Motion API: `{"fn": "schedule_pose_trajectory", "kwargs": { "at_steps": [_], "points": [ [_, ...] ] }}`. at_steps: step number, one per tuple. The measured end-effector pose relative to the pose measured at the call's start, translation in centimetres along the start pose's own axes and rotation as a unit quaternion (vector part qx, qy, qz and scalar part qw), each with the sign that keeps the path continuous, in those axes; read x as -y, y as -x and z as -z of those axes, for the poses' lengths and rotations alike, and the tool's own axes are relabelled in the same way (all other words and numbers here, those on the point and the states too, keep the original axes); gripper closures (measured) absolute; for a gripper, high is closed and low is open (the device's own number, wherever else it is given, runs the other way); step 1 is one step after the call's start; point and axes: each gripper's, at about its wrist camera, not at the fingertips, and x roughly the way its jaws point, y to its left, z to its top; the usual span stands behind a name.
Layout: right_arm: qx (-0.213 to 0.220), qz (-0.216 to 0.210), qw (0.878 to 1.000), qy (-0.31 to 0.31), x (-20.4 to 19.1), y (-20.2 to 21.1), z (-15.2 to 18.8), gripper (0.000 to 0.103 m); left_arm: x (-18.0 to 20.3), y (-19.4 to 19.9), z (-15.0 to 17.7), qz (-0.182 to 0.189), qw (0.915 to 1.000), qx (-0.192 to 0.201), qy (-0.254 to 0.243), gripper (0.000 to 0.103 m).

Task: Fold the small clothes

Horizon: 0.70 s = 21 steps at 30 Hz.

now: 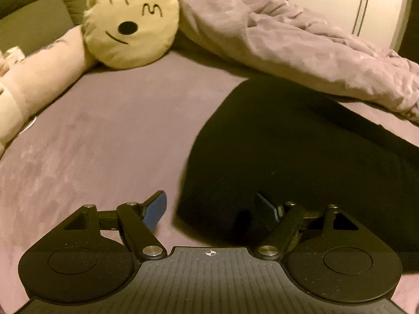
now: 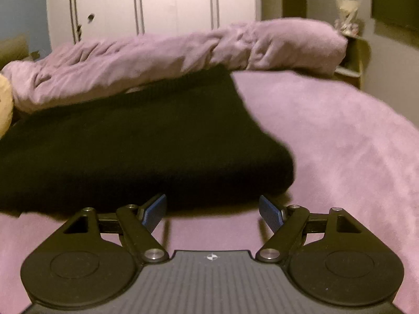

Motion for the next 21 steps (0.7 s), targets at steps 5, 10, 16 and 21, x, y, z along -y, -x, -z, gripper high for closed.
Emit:
{"fn": "schedule_pose_trajectory", "kwargs": {
  "at_steps": [5,10,16,21],
  "points": [
    [0.036,0.035,0.999,-0.018,1.1,-0.2,-2.3,0.025,1.4,-0.7,-0.4,0.000,0.9999,0.002,-0.011,0.023],
    [0.050,0.005,0.999,0.006,-0.2,-1.9,-4.7,0.026,3.7,-1.6,-0.3,0.009,0.9995,-0.004,-0.030,0.022],
    [0.034,-0.023,0.992,0.116,-5.4,-5.4,-5.7,0.027,6.5,-2.8,-0.3,0.021,0.9976,-0.007,-0.066,0.018],
    [-0.009,-0.009,0.985,0.171,-7.6,-9.5,-5.4,0.028,8.1,-4.2,-0.4,0.010,0.9939,-0.001,-0.110,0.015]
  ]
}}
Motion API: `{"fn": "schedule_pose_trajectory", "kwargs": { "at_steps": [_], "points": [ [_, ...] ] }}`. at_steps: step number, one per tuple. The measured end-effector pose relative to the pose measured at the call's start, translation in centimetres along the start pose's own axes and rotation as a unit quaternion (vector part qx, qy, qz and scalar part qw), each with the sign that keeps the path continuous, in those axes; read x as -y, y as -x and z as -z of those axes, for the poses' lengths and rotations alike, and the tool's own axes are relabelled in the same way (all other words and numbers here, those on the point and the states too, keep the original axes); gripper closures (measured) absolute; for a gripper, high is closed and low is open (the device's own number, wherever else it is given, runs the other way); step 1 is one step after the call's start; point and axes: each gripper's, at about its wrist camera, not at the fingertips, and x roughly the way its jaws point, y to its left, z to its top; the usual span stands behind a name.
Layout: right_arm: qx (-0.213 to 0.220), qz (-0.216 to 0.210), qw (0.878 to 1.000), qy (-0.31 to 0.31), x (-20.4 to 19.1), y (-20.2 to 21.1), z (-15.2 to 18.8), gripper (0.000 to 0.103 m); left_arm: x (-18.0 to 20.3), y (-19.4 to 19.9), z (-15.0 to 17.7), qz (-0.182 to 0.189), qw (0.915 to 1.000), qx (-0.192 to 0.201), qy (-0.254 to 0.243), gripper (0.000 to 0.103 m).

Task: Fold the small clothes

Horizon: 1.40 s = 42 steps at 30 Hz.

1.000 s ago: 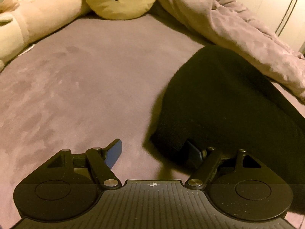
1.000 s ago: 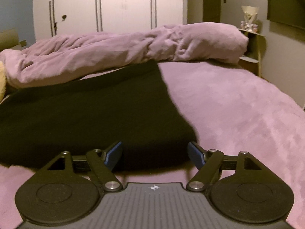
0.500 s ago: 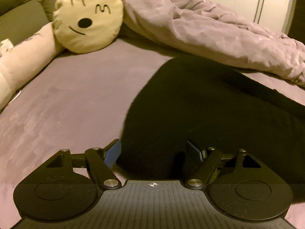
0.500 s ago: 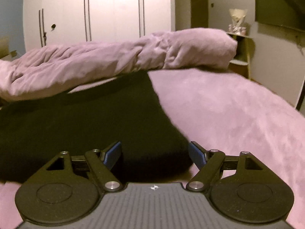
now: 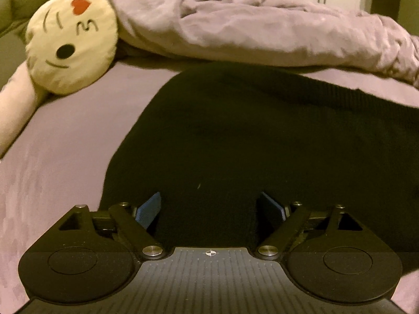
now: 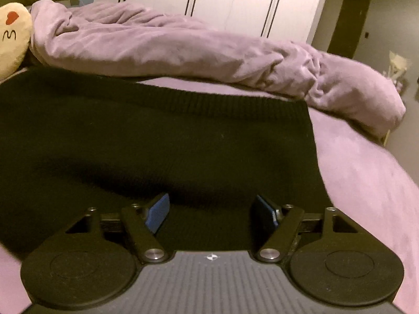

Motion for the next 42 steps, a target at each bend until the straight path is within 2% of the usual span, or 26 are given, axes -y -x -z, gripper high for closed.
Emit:
{"fn": "schedule_pose_trajectory", "kwargs": {
  "at_steps": [3,9,15,18,20,24,26,28,29,31,33,37,42],
  "points": [
    [-0.004,-0.004,1.000,-0.008,0.7,-1.4,-1.0,0.021,-0.2,-1.2,-0.6,0.000,1.0000,0.000,-0.008,0.014],
    [-0.007,-0.008,1.000,-0.012,1.2,-3.7,-2.2,0.005,-0.8,-3.5,-2.3,0.003,0.9997,-0.016,0.018,0.011],
    [0.004,-0.040,0.999,-0.033,2.3,-4.2,-1.3,0.004,-1.4,-4.5,-2.5,-0.001,0.9992,-0.023,0.033,0.007],
    [-0.004,-0.051,0.997,-0.050,3.0,-3.2,-1.5,0.005,-1.5,-3.6,-2.4,-0.002,0.9993,-0.017,0.034,0.012],
    [0.000,-0.062,0.996,-0.067,3.5,-1.9,-1.8,0.011,-1.6,-2.9,-2.4,0.001,0.9992,-0.013,0.039,0.014],
    [0.027,-0.076,0.991,-0.103,4.1,-0.3,-3.0,0.025,-1.6,-2.0,-3.3,0.030,0.9976,-0.007,0.061,0.015],
    [0.021,-0.075,0.991,-0.105,3.7,-0.8,-4.0,0.042,-0.9,-2.0,-3.7,0.038,0.9974,-0.004,0.062,0.015],
    [-0.003,-0.064,0.994,-0.088,2.6,-2.5,-4.8,0.057,0.1,-2.2,-4.0,0.044,0.9977,-0.001,0.051,0.015],
    [-0.017,-0.062,0.994,-0.083,2.1,-3.5,-5.0,0.060,0.7,-2.5,-4.1,0.046,0.9980,-0.003,0.042,0.015],
    [-0.035,-0.049,0.996,-0.070,1.1,-5.6,-5.0,0.060,1.7,-3.5,-4.2,0.043,0.9988,-0.010,0.022,0.015],
    [-0.026,-0.029,0.998,-0.043,0.0,-6.9,-5.5,0.060,2.4,-4.8,-4.2,0.030,0.9993,-0.021,0.008,0.017],
    [-0.028,-0.009,0.999,-0.037,-0.6,-8.7,-6.5,0.059,2.5,-6.0,-4.6,0.024,0.9996,-0.014,0.008,0.013],
    [0.000,0.010,1.000,-0.016,-1.4,-9.8,-5.8,0.058,2.4,-6.9,-5.2,0.022,0.9995,-0.014,0.016,0.010]
  ]
}}
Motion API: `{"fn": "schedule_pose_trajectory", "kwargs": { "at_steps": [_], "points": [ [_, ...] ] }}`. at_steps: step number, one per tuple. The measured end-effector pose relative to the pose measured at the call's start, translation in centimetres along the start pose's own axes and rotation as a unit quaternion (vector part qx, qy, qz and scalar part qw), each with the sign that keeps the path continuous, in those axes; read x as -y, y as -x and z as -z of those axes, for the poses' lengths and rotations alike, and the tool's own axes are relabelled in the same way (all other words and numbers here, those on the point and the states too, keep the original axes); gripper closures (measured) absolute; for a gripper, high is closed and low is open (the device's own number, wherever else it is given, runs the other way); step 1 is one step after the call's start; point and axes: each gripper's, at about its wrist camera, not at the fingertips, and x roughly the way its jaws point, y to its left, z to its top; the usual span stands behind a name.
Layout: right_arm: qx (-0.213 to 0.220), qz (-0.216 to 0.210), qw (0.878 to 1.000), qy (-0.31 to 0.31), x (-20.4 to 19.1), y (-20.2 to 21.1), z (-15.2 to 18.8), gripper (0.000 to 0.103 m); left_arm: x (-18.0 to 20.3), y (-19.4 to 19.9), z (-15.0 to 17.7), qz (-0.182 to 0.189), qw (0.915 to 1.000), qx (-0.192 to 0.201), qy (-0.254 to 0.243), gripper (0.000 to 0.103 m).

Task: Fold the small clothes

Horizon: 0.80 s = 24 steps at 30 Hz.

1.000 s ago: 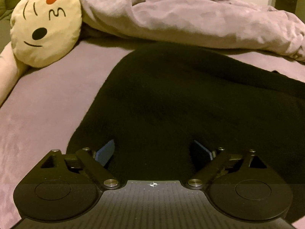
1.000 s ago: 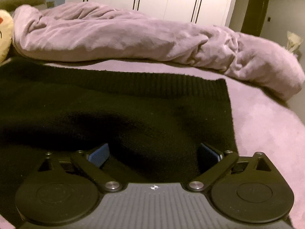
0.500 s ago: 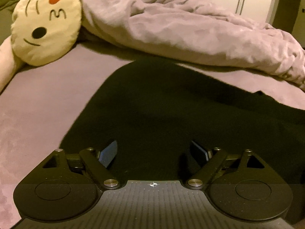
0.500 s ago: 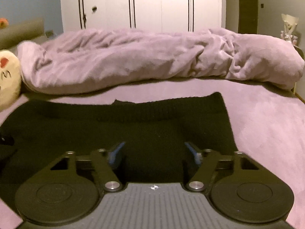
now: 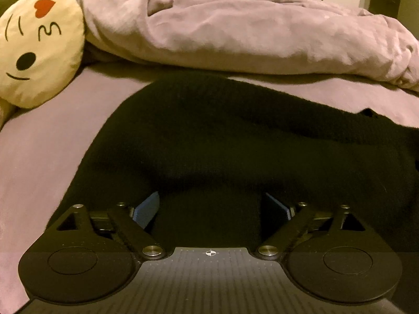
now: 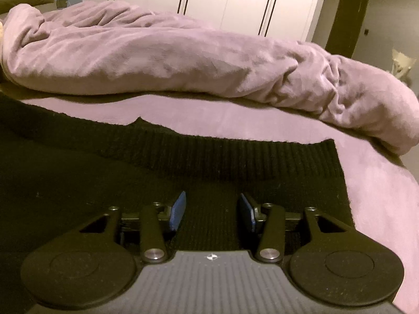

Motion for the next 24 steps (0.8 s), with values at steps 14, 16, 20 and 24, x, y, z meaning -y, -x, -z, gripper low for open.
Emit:
{"fn": "schedule_pose_trajectory", "kwargs": {
  "at_steps": [14,16,20,24],
  "points": [
    [0.024,-0.052,0.997,-0.055,2.6,6.3,3.2,0.053,-6.4,5.5,2.1,0.037,0.9927,-0.010,0.115,0.019],
    [0.040,-0.061,0.993,-0.093,3.6,9.7,5.5,0.050,-8.4,7.2,3.9,0.037,0.9896,-0.001,0.139,0.018],
    [0.027,-0.070,0.984,-0.162,5.1,15.2,10.4,0.047,-11.6,9.4,7.5,0.032,0.9865,-0.005,0.161,0.014],
    [-0.009,-0.072,0.986,-0.152,5.1,18.2,13.8,0.045,-13.8,9.1,9.8,0.066,0.9745,-0.047,0.209,0.015]
  ]
}}
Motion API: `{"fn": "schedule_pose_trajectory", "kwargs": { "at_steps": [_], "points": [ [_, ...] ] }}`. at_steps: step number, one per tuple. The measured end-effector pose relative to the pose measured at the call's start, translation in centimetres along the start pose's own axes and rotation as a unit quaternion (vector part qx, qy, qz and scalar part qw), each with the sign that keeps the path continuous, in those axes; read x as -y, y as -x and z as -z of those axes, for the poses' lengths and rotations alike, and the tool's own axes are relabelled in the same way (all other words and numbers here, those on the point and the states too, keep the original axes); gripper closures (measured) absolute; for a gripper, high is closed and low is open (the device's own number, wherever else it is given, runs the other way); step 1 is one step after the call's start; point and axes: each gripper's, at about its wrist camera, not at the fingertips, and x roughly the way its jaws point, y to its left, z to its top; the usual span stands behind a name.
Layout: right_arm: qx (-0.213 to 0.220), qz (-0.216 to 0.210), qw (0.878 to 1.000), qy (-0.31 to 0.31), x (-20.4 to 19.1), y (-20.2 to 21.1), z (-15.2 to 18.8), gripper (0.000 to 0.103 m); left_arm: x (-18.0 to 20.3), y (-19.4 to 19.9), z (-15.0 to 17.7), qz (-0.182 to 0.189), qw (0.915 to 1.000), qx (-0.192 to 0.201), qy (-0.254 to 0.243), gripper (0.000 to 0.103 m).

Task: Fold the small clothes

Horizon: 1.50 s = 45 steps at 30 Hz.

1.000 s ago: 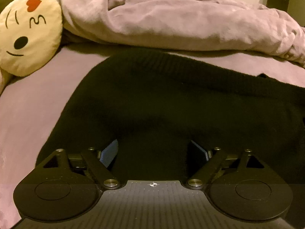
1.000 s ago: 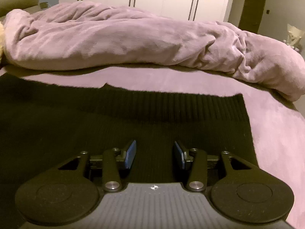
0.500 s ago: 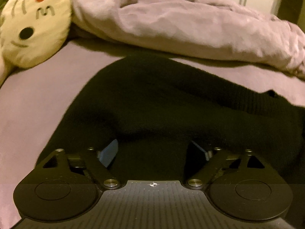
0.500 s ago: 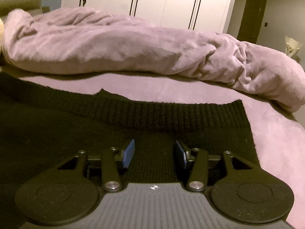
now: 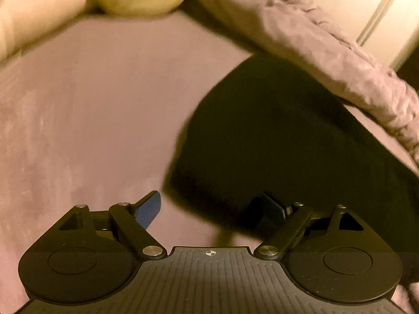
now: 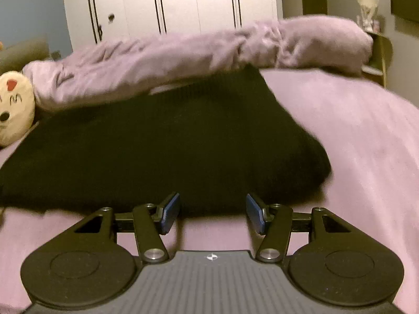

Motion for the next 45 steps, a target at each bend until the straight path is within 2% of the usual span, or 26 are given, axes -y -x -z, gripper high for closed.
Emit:
{"fn": "schedule_pose_trajectory", "kwargs": {
  "at_steps": [2,4,6,8,12,16,20,23,24,26,28,30,32,34,36,37,38,39,42,45],
  "points": [
    [-0.026,-0.010,0.999,-0.023,0.6,0.6,1.3,0.043,-1.3,-0.5,0.2,0.032,0.9982,-0.017,0.047,0.015],
    [-0.018,-0.012,0.999,-0.025,0.7,1.5,2.3,0.041,-2.2,-1.0,0.3,0.050,0.9955,-0.021,0.077,0.014],
    [-0.018,-0.012,1.000,-0.016,0.5,1.9,2.9,0.039,-2.2,-1.3,0.1,0.063,0.9947,-0.023,0.078,0.014],
    [-0.017,-0.013,1.000,-0.003,0.1,2.0,3.3,0.031,-2.2,-1.6,0.0,0.075,0.9942,-0.023,0.074,0.014],
    [-0.009,-0.006,1.000,0.022,-1.0,1.7,3.8,0.024,-2.4,-2.4,-0.3,0.119,0.9861,-0.026,0.113,0.014],
    [-0.007,-0.005,1.000,0.016,-1.4,1.4,3.9,0.016,-3.0,-3.4,-0.9,0.138,0.9797,-0.019,0.143,0.016],
    [-0.012,-0.005,1.000,0.022,-1.6,1.4,3.7,0.014,-3.6,-3.8,-1.5,0.138,0.9757,-0.026,0.168,0.025],
    [-0.010,-0.027,0.999,-0.036,0.3,1.3,2.3,0.015,-3.7,-4.0,-2.2,0.136,0.9760,-0.034,0.167,0.032],
    [-0.004,-0.034,0.996,-0.086,1.6,1.0,1.6,0.015,-3.7,-4.2,-2.4,0.137,0.9760,-0.035,0.166,0.034],
    [0.006,-0.046,0.980,-0.194,4.7,0.4,0.5,0.015,-4.2,-4.2,-2.3,0.142,0.9744,-0.038,0.171,0.035],
    [0.013,-0.072,0.951,-0.300,8.0,-0.5,-0.3,0.015,-4.6,-4.3,-2.3,0.148,0.9714,-0.040,0.181,0.035],
    [0.022,-0.088,0.927,-0.365,10.2,-1.5,-0.9,0.015,-4.6,-4.6,-2.4,0.153,0.9688,-0.040,0.190,0.028],
    [0.036,-0.087,0.913,-0.396,11.6,-2.2,-1.4,0.015,-4.5,-4.7,-2.5,0.159,0.9672,-0.041,0.194,0.021],
    [0.031,-0.094,0.904,-0.416,12.4,-3.2,-1.8,0.015,-4.2,-4.7,-2.5,0.156,0.9684,-0.040,0.190,0.019],
    [0.024,-0.094,0.902,-0.420,12.6,-4.1,-2.1,0.020,-4.1,-4.7,-2.5,0.165,0.9659,-0.034,0.197,0.018],
    [0.021,-0.090,0.906,-0.413,12.3,-4.4,-2.3,0.033,-4.2,-4.7,-2.5,0.172,0.9628,-0.033,0.206,0.020],
    [0.016,-0.086,0.909,-0.407,12.2,-4.7,-2.5,0.050,-4.3,-4.8,-2.5,0.173,0.9612,-0.033,0.213,0.028],
    [0.007,-0.078,0.912,-0.404,12.2,-5.1,-2.7,0.054,-4.2,-4.8,-2.5,0.167,0.9614,-0.034,0.216,0.037],
    [0.001,-0.081,0.906,-0.415,12.4,-5.7,-3.0,0.055,-4.1,-5.0,-2.4,0.162,0.9636,-0.039,0.209,0.051],
    [0.000,-0.095,0.908,-0.408,12.5,-5.7,-3.1,0.045,-4.1,-5.1,-2.4,0.169,0.9624,-0.040,0.209,0.059]
  ]
}}
